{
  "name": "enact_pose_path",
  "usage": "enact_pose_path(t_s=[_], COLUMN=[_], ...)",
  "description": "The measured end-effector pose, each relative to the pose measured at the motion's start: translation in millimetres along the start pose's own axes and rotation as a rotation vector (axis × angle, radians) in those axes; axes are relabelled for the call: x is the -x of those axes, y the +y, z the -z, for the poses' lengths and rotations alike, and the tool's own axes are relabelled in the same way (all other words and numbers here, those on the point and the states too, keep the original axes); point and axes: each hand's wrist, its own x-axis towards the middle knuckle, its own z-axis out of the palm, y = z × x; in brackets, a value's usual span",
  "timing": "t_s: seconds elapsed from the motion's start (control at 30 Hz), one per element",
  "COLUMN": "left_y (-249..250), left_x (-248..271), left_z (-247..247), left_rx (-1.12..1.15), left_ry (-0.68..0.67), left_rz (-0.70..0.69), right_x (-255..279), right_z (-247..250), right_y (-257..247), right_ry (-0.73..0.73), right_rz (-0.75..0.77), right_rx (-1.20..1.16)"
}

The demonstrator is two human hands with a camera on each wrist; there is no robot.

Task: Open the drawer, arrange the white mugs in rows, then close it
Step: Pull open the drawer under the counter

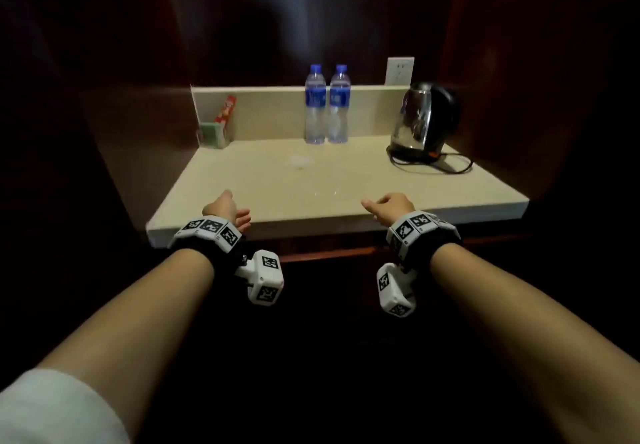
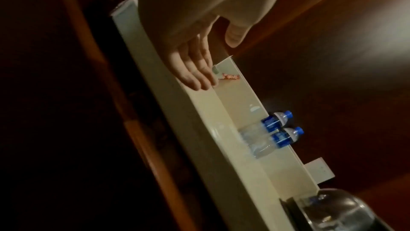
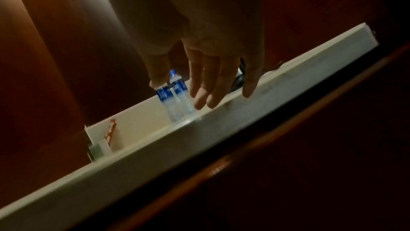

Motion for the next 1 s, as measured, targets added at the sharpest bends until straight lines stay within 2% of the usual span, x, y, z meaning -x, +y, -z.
enact_pose_path(t_s=[0.1,0.2,0.3,0.47,0.67,0.83,1.0], left_y=[-35,-76,-89,-88,-76,-80,-90], left_x=[-11,-19,-12,4,36,65,95], left_z=[3,13,16,23,36,50,65], left_rx=[-0.321,-0.713,-0.971,-1.027,-1.021,-1.058,-1.169], left_ry=[0.001,-0.029,-0.072,-0.136,-0.259,-0.318,-0.382], left_rz=[-0.032,-0.169,-0.247,-0.289,-0.147,-0.067,-0.069], right_x=[-4,2,-1,-4,23,60,99], right_z=[-21,-39,-35,-27,-18,-12,-5], right_y=[32,63,69,66,78,92,105], right_ry=[-0.091,-0.131,-0.126,-0.219,-0.254,-0.210,-0.208], right_rz=[0.027,0.077,0.152,0.120,0.096,0.034,0.019], right_rx=[0.220,0.511,0.595,0.600,0.559,0.552,0.529])
